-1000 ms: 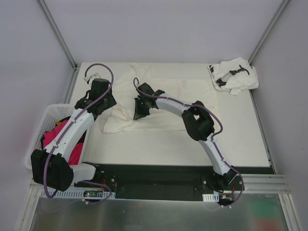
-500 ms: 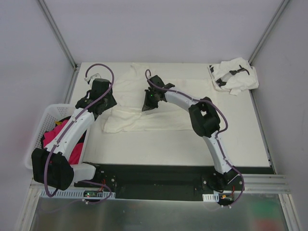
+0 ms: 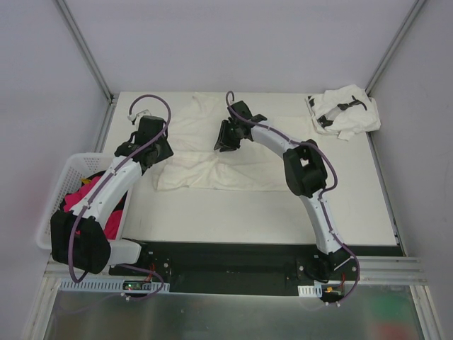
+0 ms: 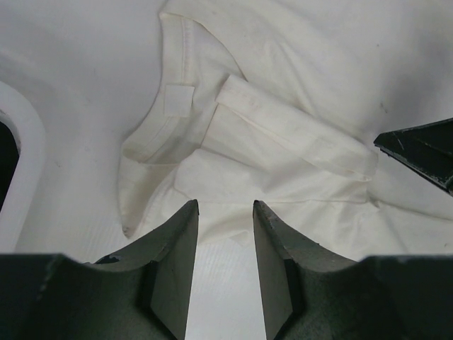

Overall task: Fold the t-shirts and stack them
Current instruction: Fold the flattened tshirt in 1/3 of the way

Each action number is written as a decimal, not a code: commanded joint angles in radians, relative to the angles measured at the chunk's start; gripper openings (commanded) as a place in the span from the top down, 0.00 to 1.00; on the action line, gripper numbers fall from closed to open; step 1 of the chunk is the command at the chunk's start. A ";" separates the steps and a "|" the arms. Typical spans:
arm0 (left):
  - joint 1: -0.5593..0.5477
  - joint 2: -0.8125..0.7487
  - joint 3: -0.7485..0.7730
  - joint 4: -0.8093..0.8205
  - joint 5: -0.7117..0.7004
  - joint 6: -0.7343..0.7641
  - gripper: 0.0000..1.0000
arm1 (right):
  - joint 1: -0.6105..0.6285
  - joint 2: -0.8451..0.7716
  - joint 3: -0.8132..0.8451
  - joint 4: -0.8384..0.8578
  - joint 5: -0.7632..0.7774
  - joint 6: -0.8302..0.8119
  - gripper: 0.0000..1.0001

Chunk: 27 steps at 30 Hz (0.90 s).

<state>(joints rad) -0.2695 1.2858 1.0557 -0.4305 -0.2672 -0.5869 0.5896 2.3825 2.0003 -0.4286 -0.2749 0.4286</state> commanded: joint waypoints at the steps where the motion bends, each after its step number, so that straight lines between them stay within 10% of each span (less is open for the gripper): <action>1: -0.008 0.027 0.018 0.009 0.031 0.019 0.64 | -0.013 0.003 -0.001 0.007 0.005 0.018 0.66; 14: -0.030 0.072 -0.112 0.208 0.316 -0.043 0.64 | -0.117 -0.184 -0.187 0.079 0.005 -0.010 0.67; 27: -0.080 0.222 -0.158 0.243 0.316 -0.054 0.65 | -0.315 -0.614 -0.452 0.194 0.003 -0.048 0.67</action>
<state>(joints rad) -0.3225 1.5040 0.9154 -0.2199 0.0441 -0.6167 0.3508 1.9179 1.5795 -0.3054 -0.2607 0.3893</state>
